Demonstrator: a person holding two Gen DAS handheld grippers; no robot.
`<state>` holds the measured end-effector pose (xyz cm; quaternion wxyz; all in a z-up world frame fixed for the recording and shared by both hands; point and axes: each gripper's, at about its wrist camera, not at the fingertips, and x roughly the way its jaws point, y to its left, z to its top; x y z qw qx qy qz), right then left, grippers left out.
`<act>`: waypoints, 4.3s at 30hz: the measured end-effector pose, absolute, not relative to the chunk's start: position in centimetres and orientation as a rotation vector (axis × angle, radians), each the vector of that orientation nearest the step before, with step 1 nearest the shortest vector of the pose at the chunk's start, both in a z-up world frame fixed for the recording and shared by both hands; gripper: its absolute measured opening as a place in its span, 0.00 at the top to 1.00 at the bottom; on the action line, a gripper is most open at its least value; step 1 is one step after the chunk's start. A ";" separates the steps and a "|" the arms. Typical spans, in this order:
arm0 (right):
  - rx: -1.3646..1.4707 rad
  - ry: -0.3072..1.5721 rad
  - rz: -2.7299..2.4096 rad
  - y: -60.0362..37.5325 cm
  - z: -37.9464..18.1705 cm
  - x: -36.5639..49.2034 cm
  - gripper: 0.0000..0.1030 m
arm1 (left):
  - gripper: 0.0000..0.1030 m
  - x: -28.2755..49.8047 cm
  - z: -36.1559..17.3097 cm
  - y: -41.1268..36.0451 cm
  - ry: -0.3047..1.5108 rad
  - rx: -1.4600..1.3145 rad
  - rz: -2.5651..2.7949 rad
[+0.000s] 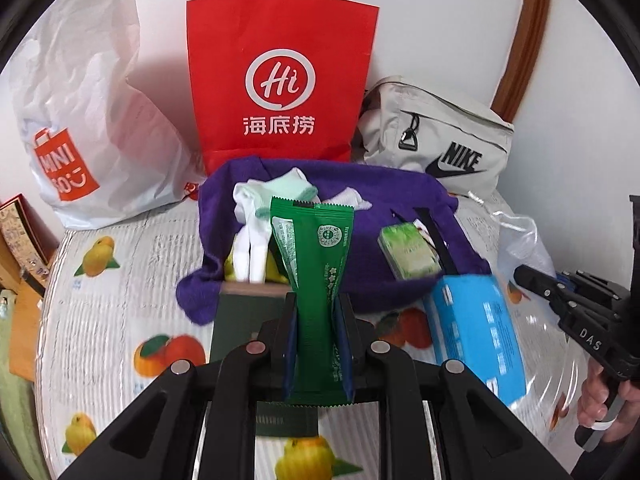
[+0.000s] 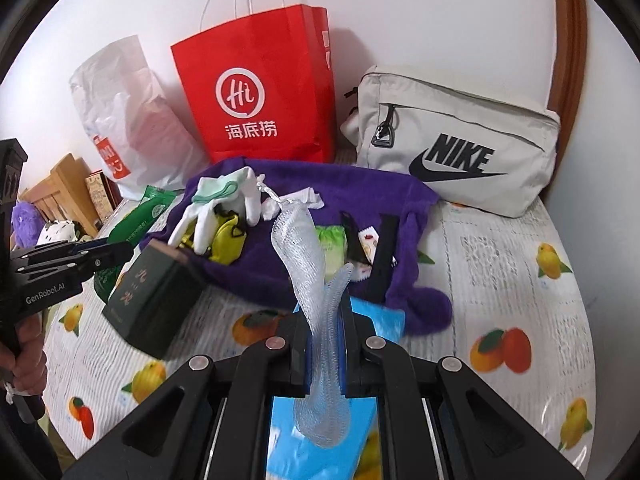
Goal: Organize soft objects
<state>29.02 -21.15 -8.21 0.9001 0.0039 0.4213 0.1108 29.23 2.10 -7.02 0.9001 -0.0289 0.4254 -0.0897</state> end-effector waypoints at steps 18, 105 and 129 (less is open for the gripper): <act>0.048 0.930 0.236 -21.4 -10.4 37.8 0.90 | 0.83 37.7 -8.9 1.2 0.935 -0.101 -0.191; 0.064 0.842 0.187 -20.5 -3.6 18.3 0.04 | 0.03 18.2 -4.0 -0.5 0.900 -0.034 -0.067; 0.092 0.785 0.129 -22.8 -3.2 2.6 0.04 | 0.03 3.0 -3.0 -1.5 0.806 -0.017 0.019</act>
